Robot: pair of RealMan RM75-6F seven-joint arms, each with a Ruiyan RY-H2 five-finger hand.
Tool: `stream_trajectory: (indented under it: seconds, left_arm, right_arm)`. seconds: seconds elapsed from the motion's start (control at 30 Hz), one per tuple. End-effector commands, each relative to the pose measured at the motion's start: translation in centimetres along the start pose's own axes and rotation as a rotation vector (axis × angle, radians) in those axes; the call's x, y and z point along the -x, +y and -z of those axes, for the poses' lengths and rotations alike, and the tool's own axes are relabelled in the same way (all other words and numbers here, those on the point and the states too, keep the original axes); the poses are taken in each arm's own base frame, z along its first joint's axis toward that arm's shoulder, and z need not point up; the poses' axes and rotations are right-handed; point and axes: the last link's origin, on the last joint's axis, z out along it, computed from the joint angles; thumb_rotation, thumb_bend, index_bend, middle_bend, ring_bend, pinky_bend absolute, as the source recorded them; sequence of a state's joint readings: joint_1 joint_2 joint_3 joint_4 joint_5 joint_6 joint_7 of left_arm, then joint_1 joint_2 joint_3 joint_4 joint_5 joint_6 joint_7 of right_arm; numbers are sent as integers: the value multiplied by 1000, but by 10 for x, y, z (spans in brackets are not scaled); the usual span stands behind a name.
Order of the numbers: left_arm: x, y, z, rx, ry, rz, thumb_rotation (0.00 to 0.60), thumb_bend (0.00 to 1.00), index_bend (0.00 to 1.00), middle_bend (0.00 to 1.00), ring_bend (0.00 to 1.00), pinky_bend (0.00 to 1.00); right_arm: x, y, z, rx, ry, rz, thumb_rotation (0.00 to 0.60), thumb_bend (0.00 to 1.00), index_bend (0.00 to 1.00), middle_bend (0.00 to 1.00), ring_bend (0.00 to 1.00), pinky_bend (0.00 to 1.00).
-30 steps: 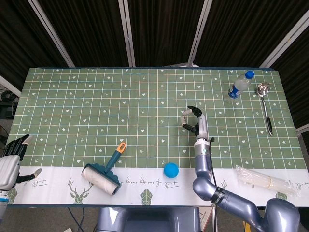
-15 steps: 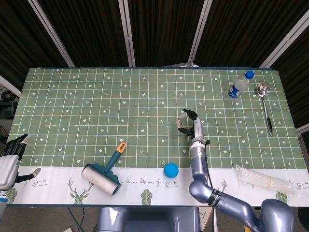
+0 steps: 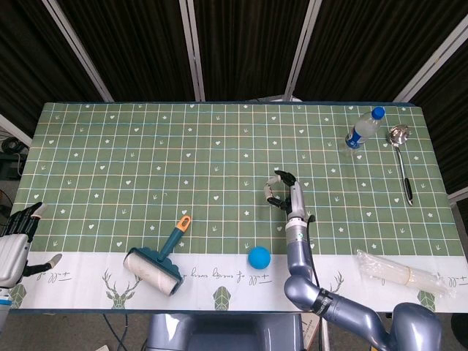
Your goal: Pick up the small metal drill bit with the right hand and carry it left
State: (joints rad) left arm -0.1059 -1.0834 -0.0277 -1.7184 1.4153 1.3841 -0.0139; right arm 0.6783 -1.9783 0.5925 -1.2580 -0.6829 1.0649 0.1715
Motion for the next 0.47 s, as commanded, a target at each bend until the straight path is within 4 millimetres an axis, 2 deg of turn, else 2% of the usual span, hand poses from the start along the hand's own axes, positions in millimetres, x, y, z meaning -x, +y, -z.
stream_trajectory:
  seconds: [0.03,0.47]
  left_arm:
    - [0,0,0,0,-1,0,600,146,0,0,0,0]
    - [0,1,0,3,-3,3,600,146,0,0,0,0]
  right_arm:
    - [1,2,0,6,-2,3,600,411,571,183,0,40]
    - [5,9,-3,34,-4,0,600,411,572,183,0,39]
